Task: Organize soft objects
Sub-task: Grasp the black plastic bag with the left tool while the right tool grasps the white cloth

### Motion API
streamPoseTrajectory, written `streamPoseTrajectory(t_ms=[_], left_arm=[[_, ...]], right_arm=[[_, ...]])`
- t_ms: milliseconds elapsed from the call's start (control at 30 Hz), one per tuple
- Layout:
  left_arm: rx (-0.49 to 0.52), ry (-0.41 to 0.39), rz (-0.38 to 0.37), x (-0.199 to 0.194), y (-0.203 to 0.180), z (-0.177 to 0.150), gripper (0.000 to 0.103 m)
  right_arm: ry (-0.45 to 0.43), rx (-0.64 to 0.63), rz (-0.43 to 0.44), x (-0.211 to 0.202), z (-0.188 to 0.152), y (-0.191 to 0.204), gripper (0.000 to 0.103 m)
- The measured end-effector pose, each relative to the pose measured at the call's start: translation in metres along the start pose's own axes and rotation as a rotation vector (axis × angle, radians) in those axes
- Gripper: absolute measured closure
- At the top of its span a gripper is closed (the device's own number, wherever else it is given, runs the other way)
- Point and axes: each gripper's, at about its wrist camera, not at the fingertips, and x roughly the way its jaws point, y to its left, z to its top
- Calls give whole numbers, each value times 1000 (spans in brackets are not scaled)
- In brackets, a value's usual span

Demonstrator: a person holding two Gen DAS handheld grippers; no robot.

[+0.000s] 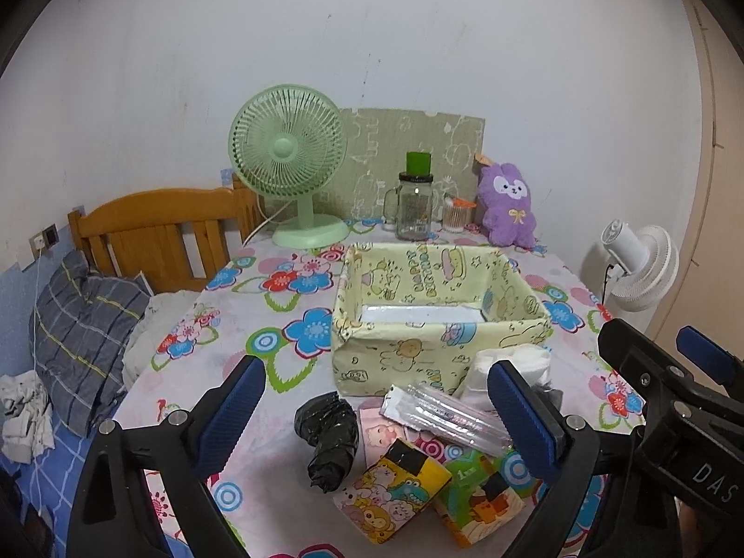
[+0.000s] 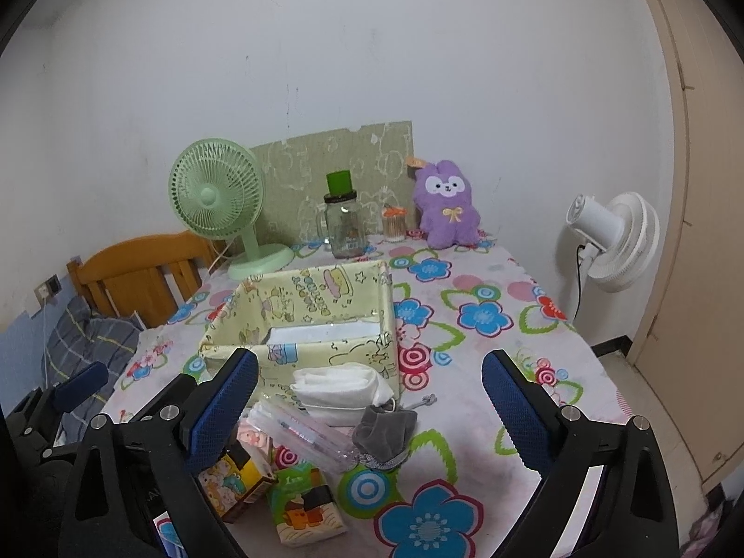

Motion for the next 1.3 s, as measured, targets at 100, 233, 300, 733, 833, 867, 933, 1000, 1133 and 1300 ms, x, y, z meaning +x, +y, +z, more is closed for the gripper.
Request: streamPoseTrajectory(t_ms=[100, 233, 300, 733, 833, 867, 933, 1000, 1133, 1300], left_arm=[[-3, 22, 8, 8, 3, -3, 6], [-11, 48, 14, 18, 9, -7, 6], [-14, 63, 15, 23, 11, -9, 8], [-24, 146, 36, 56, 21, -20, 11], [-21, 170, 46, 64, 22, -23, 14], [-24, 182, 47, 68, 22, -24, 15], [-31, 205, 49, 75, 25, -27, 18], [-34, 226, 50, 81, 27, -29, 22], [-41, 262, 47, 93, 29, -33, 29], [-32, 300, 11, 105, 25, -37, 50]], right_arm=[[16, -3, 5, 8, -3, 2, 5], [40, -9, 10, 19, -7, 7, 5], [51, -10, 14, 25, -9, 9, 5], [134, -23, 23, 61, -20, 23, 5], [156, -26, 24, 71, -23, 26, 5], [162, -27, 25, 74, -24, 26, 5], [174, -28, 23, 80, -26, 28, 5], [189, -32, 21, 87, -27, 29, 5], [211, -33, 18, 97, -30, 32, 5], [237, -37, 12, 110, -31, 34, 5]])
